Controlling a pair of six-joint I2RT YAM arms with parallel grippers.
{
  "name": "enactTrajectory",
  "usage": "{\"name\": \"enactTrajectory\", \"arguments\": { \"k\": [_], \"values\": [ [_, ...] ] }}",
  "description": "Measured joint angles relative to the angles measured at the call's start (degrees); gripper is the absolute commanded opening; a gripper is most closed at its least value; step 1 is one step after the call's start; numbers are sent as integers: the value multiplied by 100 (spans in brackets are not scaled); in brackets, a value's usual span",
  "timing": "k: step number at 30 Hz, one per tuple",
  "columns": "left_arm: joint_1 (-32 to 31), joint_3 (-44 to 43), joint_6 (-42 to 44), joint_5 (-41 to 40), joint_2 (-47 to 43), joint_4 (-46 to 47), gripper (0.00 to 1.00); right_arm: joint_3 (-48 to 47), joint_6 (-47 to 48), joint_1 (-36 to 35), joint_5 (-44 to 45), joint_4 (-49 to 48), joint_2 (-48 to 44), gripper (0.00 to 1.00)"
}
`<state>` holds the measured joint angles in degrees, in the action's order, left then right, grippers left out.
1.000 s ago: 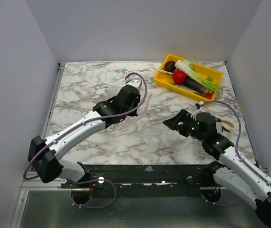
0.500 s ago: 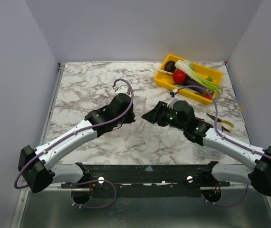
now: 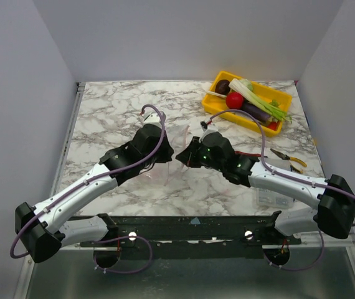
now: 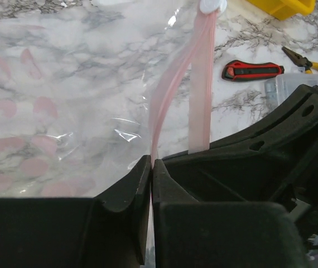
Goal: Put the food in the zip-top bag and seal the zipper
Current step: Open the zipper of the food storage bag at the center of the board.
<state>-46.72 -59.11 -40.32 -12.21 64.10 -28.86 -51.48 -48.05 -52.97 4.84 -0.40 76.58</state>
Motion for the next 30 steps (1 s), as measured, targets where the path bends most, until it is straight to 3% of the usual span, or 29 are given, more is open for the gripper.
{"name": "enactTrajectory", "arguments": {
  "k": [7,13,14,17,30],
  "values": [
    [319,94,428,142,-223,-48,39,0,37,-94,-129,-221,0,1],
    [323,79,758,140,-223,-94,42,-92,81,-225,-208,-286,114,1],
    [323,61,807,138,-201,-107,37,-133,101,-245,-214,-289,153,1],
    [369,-31,1019,140,-105,-179,0,-216,122,-299,-227,-291,214,1],
    [1189,-656,2149,262,-435,-1154,0,-175,-129,-166,94,212,129,1]
  ]
}}
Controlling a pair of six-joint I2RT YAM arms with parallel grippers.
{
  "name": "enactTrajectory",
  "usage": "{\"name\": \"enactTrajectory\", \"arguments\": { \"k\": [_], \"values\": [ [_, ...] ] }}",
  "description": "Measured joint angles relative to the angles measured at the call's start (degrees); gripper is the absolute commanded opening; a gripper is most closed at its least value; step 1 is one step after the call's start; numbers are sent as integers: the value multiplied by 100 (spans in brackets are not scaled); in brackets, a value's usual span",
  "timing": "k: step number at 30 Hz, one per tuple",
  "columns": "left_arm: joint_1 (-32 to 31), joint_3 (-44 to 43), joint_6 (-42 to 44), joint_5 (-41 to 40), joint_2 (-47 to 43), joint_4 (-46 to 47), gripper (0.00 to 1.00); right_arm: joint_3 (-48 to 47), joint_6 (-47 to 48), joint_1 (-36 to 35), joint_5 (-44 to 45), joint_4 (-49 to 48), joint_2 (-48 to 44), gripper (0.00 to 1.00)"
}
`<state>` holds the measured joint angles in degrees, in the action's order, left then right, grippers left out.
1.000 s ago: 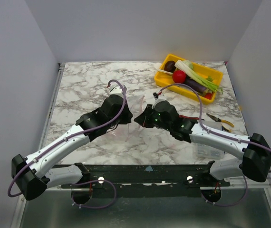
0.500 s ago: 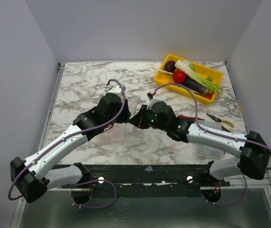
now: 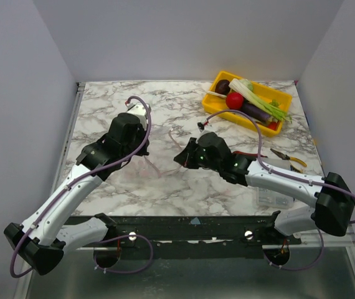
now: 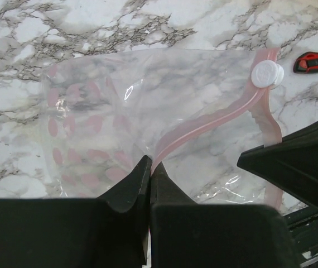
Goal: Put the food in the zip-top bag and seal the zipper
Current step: Open the zipper of the food storage bag at the center of the board, then pick up the fake vegetable from the bin.
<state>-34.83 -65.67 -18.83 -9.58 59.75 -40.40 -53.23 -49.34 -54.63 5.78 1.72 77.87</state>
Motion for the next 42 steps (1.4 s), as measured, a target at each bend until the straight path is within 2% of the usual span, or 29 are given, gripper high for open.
{"name": "enactTrajectory", "arguments": {
  "k": [9,12,14,18,22,27,29,32,38,42],
  "values": [
    [26,129,275,81,-114,-92,0,-704,-57,-4,-111,352,496,1],
    [26,306,267,199,-118,66,0,-896,-55,-7,-166,426,651,5],
    [26,348,251,273,-57,103,0,-1034,-35,-7,-190,514,785,12],
    [26,267,186,282,170,101,0,-1252,28,-7,-219,651,1014,32],
    [26,-35,131,278,472,87,0,-1443,208,-7,-212,992,1060,40],
    [37,-560,166,280,988,92,0,-1613,608,94,94,1554,789,59],
    [37,-588,208,286,1069,103,0,-1613,815,293,188,1685,553,59],
    [37,-494,306,286,1078,105,0,-1602,1093,872,260,1746,197,65],
    [105,-350,461,278,1073,114,0,-1473,1582,2129,623,1482,-2,97],
    [188,-271,470,393,1064,136,0,-1589,1637,2883,944,1261,581,100]
  ]
}}
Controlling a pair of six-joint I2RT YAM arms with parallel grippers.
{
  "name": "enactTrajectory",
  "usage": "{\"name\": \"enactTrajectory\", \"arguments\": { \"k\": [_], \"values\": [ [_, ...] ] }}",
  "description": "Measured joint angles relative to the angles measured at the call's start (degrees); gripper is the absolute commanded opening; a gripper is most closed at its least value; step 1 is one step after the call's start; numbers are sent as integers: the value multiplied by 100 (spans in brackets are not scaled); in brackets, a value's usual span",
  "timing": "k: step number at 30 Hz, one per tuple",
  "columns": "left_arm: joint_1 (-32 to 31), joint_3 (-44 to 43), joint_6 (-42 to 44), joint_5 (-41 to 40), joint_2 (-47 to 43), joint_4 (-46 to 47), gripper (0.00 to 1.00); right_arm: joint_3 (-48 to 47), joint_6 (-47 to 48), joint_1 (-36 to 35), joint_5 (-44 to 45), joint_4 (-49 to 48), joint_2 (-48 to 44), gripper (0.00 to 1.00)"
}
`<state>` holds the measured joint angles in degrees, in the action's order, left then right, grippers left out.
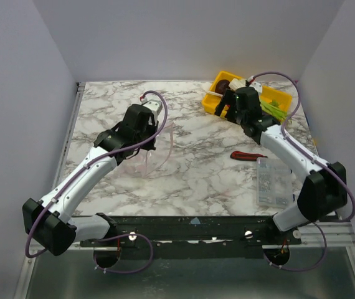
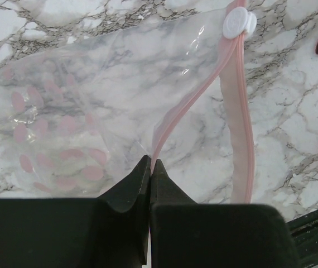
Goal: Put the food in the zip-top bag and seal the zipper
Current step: Pick up the fake vegetable from the bin.
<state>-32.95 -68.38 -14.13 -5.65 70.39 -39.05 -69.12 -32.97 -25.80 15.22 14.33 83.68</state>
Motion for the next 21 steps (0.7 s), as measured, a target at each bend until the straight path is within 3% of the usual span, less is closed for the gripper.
{"name": "enactTrajectory", "arguments": {
  "k": [5,10,21],
  "values": [
    [63,125,-31,437,-46,70,0,-730,70,804,444,-85,1405,100],
    [98,210,-118,905,-140,133,0,-1781,450,1093,636,-125,2673,100],
    [219,232,-310,1593,-168,264,0,-3104,1217,1147,726,-149,3788,100]
  ]
}}
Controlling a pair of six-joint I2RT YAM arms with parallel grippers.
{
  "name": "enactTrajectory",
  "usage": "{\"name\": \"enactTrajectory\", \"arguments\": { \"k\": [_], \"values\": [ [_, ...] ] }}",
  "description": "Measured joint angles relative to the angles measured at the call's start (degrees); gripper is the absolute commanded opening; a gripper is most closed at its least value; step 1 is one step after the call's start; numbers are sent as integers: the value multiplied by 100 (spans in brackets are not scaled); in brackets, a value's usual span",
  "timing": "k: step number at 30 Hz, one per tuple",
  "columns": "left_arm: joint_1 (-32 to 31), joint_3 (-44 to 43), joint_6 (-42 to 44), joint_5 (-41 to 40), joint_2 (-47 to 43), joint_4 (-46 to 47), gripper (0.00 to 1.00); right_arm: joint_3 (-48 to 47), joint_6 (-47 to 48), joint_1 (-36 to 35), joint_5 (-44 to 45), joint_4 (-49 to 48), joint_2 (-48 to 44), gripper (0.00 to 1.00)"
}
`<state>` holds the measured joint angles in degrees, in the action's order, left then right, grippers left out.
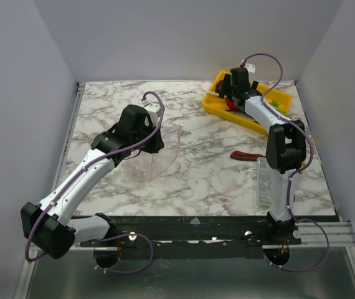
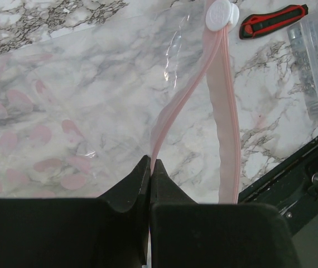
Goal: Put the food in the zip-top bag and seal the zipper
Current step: Pick up the fake vegetable from the bin.
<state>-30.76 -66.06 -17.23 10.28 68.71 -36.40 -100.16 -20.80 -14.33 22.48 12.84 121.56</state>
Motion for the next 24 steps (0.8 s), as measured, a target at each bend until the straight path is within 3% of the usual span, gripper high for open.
{"name": "enactTrajectory", "arguments": {
  "k": [10,13,15,18,24],
  "values": [
    [70,24,-72,271,0,39,0,-234,354,11,269,0,514,96],
    [81,26,-83,308,0,39,0,-328,439,11,323,11,695,76],
    [83,26,-87,339,7,39,0,-428,481,11,339,20,815,48],
    [94,26,-87,350,17,39,0,-459,568,11,291,31,852,20],
    [184,31,-90,350,20,48,0,638,551,-11,-59,-107,-63,9]
  ]
}}
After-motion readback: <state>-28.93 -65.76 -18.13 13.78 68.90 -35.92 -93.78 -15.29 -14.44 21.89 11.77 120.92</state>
